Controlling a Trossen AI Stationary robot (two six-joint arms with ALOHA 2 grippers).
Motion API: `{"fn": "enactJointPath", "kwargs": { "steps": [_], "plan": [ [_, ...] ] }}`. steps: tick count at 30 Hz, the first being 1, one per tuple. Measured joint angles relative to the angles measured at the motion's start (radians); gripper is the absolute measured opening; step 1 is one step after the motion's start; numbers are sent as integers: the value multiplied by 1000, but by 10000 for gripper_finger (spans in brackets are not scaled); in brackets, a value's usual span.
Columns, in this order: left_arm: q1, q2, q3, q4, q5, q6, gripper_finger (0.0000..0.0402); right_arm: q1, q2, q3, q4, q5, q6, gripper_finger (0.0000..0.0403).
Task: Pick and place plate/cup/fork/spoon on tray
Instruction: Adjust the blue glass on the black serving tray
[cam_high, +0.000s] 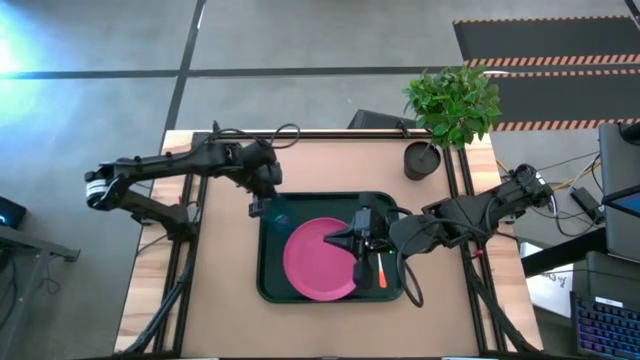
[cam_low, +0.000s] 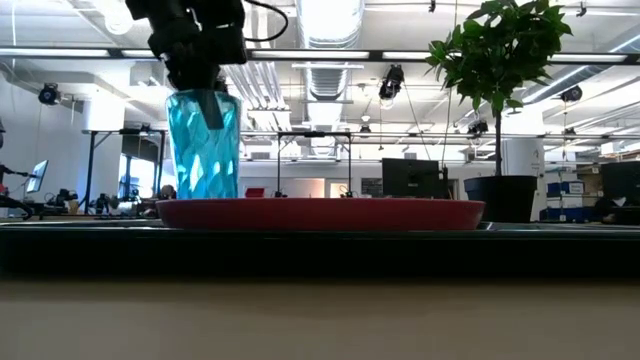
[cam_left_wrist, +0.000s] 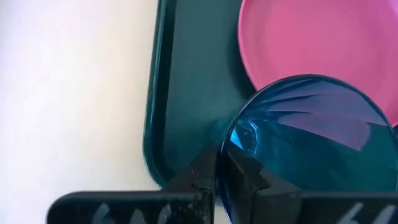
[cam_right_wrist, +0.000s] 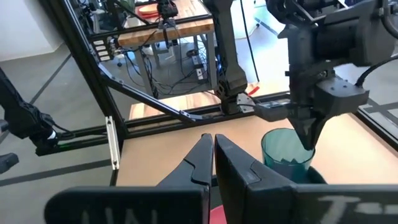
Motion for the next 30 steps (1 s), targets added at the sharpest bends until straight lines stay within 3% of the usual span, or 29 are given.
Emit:
{"fn": "enactJointPath", "kwargs": {
  "steps": [4, 17, 30],
  "plan": [
    [1, 14, 0, -18, -45, 1, 1, 0, 0, 0, 0, 0, 1, 9],
    [0, 27, 17, 21, -53, 8, 2, 0, 0, 0, 0, 0, 1, 9],
    [0, 25, 29, 3, -46, -26, 47, 11, 0, 0, 0, 0, 1, 9]
  ]
}}
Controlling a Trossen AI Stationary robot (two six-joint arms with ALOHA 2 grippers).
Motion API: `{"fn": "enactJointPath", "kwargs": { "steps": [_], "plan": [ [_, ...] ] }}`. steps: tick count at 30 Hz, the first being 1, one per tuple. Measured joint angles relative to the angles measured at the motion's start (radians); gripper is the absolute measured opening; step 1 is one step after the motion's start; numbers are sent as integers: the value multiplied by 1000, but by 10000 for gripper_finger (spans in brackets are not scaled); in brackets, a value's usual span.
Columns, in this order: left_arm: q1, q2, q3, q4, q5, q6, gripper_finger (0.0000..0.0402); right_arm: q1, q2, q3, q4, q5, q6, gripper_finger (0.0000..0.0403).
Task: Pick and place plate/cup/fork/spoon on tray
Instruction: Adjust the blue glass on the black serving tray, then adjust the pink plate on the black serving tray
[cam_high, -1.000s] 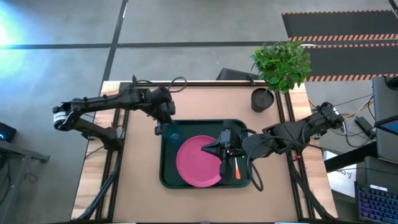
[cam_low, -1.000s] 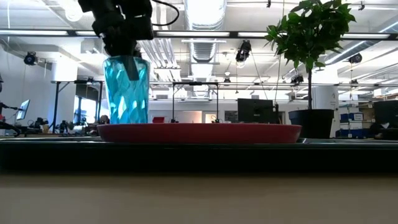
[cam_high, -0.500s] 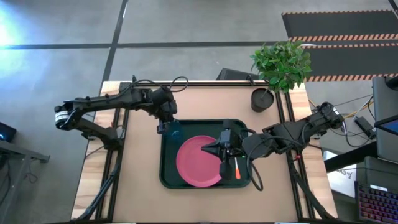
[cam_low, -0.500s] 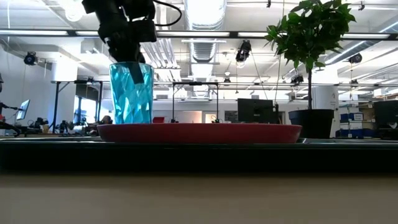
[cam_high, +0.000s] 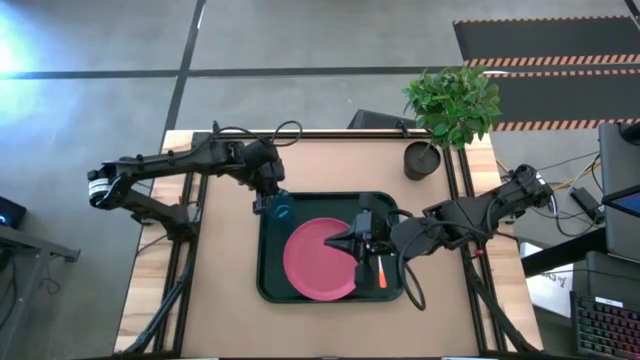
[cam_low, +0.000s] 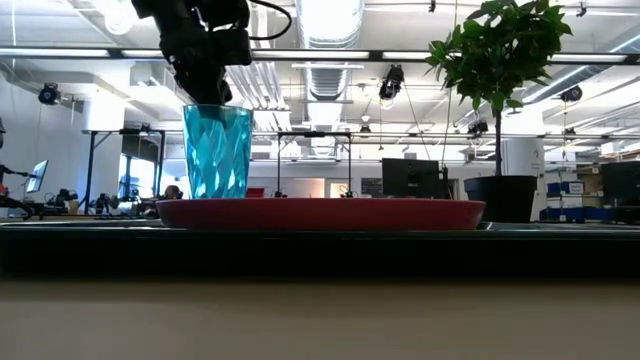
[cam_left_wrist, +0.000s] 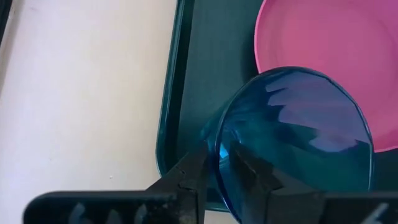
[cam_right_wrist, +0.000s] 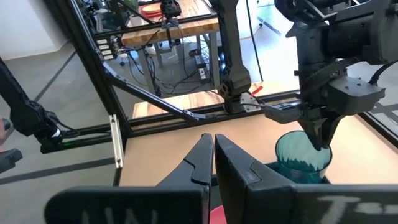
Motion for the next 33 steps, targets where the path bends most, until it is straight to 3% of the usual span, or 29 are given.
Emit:
{"fn": "enactJointPath", "kwargs": {
  "steps": [7, 15, 19, 22, 26, 29, 33],
  "plan": [
    [-2, -3, 63, -1, 4, -18, 52, 0, 1, 0, -2, 0, 0, 9],
    [-2, -22, 223, -74, 4, -20, 53, -1, 1, 0, -74, 8, 41, 9],
    [-3, -49, 281, -126, 5, -32, 53, 0, 1, 0, -204, 112, 115, 9],
    [-7, -79, 301, -155, 7, -89, 52, -1, 1, 0, -416, 237, 281, 9],
    [-22, -142, 290, -164, 11, -158, 52, -3, 12, -5, -808, 305, 705, 9],
    [-40, -189, 270, -166, 11, -203, 52, -3, 35, -40, -1012, 255, 986, 9],
    [-71, -243, 252, -166, 11, -228, 52, -1, 51, -129, -991, 112, 1078, 9]
  ]
}}
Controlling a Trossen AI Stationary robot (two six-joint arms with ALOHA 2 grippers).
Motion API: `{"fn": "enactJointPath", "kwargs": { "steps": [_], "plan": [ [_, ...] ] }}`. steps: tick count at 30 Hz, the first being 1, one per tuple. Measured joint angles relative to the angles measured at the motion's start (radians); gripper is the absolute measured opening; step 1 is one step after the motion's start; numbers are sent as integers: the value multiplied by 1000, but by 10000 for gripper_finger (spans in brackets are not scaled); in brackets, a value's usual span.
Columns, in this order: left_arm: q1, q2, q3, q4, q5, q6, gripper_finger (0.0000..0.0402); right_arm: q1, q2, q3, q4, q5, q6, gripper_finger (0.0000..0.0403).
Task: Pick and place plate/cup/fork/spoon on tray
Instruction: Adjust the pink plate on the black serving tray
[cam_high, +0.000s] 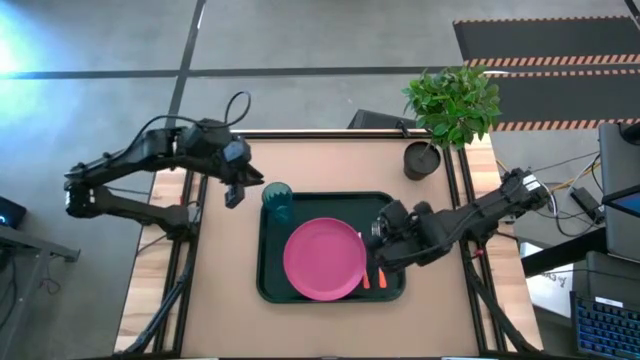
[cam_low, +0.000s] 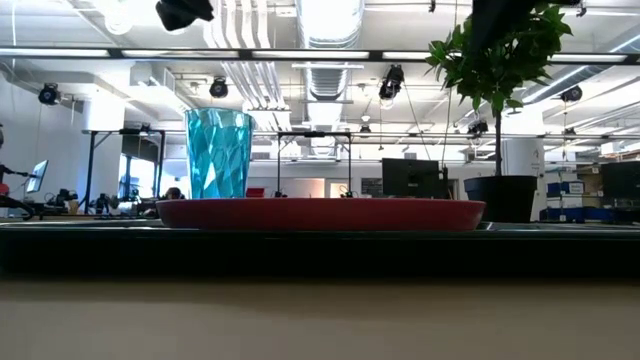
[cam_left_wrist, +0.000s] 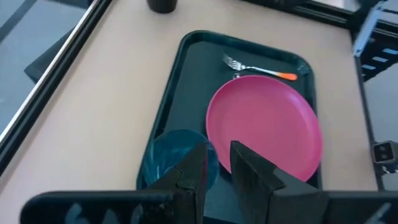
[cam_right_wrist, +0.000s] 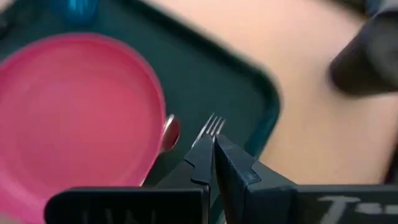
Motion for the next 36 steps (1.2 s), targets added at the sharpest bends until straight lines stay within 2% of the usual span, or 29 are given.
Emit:
{"fn": "enactJointPath", "kwargs": {
  "steps": [6, 11, 17, 21, 28, 36],
  "plan": [
    [-34, -68, -50, 28, 0, -12, 52, 0, -15, -180, 267, -66, -30, 9],
    [-39, -107, -94, 41, -1, -34, 52, -28, -116, -368, 516, -67, -53, 9],
    [-40, -143, -145, 45, -1, -49, 52, -115, -263, -621, 895, -101, -143, 9],
    [-40, -154, -148, 49, -1, -53, 52, -197, -274, -723, 1064, -173, -199, 9],
    [-40, -175, -148, 73, -1, -52, 52, -291, -139, -743, 1101, -324, -199, 9],
    [-40, -187, -148, 71, -2, -51, 52, -306, 12, -643, 1103, -374, -218, 9]
  ]
}}
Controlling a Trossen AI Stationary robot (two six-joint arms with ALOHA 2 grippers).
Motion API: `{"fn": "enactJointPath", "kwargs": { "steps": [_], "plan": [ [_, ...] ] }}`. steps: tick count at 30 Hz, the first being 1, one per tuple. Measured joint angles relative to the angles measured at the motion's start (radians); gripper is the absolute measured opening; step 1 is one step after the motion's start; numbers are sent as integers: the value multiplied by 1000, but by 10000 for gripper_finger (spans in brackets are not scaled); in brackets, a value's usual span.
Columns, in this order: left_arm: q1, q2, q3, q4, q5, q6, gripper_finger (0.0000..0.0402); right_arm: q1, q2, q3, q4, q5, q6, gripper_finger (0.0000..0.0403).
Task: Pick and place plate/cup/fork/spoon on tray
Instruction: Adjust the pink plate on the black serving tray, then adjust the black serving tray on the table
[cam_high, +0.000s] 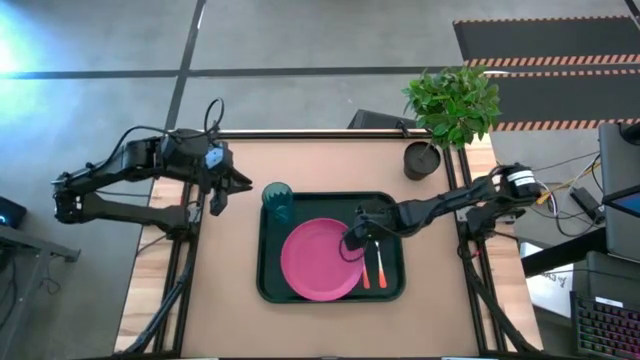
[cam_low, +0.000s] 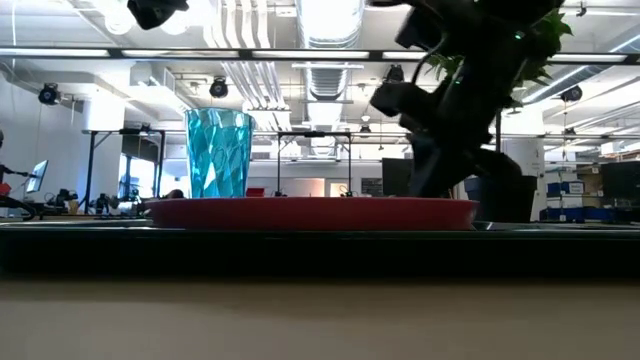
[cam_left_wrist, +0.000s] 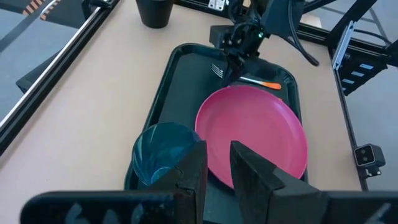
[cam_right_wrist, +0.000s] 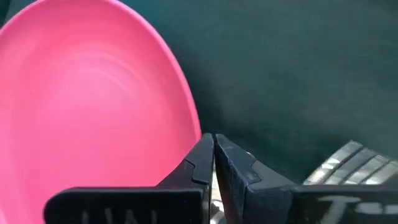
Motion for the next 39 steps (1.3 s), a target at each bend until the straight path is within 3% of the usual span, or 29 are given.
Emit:
{"fn": "enactJointPath", "kwargs": {
  "steps": [10, 21, 33, 39],
  "plan": [
    [0, -5, 0, -1, 0, 1, 52, 0, 52, 87, 2, 0, -40, 9],
    [0, -17, 0, -2, 0, 1, 52, 4, -27, 86, -96, 12, -61, 9],
    [-2, -163, -8, -12, -1, -26, 52, 146, -332, 86, -81, 364, -318, 9],
    [-2, -266, -46, -10, -1, -24, 52, 200, -422, 86, -95, 396, -382, 9]
  ]
}}
